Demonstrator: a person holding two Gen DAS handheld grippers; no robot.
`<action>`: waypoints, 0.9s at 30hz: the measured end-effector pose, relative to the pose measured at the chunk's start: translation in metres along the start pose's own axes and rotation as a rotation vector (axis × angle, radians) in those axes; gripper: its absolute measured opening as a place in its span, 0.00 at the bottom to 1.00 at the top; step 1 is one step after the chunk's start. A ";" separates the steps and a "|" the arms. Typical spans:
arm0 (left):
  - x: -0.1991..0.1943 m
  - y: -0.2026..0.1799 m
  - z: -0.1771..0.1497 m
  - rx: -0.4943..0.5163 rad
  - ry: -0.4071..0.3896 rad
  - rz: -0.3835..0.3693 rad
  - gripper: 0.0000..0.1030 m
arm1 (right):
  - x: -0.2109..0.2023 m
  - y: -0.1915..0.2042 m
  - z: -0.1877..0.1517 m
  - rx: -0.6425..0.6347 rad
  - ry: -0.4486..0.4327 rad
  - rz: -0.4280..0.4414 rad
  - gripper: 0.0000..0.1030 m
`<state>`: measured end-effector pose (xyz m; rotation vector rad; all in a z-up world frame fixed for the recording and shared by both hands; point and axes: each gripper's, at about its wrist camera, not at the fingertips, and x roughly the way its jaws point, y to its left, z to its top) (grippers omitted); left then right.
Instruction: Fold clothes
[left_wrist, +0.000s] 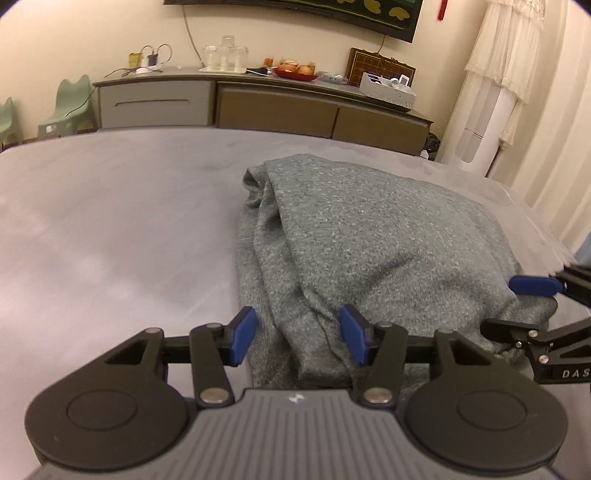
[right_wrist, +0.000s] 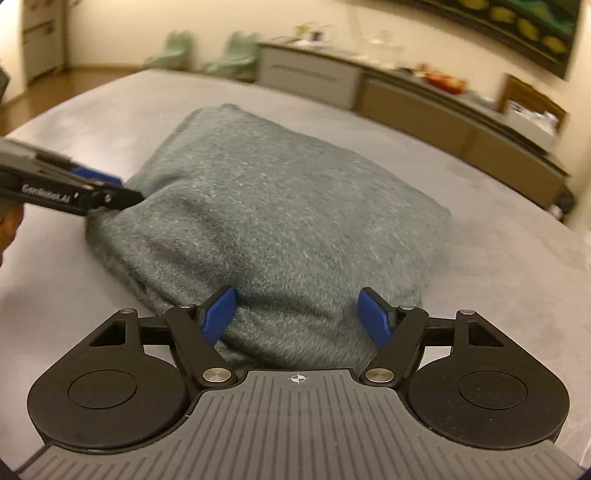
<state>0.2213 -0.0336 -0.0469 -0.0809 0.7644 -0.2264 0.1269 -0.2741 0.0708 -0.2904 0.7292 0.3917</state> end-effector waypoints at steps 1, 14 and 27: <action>0.009 -0.003 0.006 -0.003 0.001 0.000 0.55 | 0.001 -0.003 0.000 0.008 -0.003 0.000 0.70; -0.003 -0.021 0.006 -0.029 -0.014 0.074 0.56 | 0.008 -0.042 0.002 0.108 -0.048 -0.006 0.65; -0.092 -0.072 -0.003 0.047 -0.115 0.094 1.00 | -0.059 -0.038 -0.018 0.206 -0.151 -0.033 0.76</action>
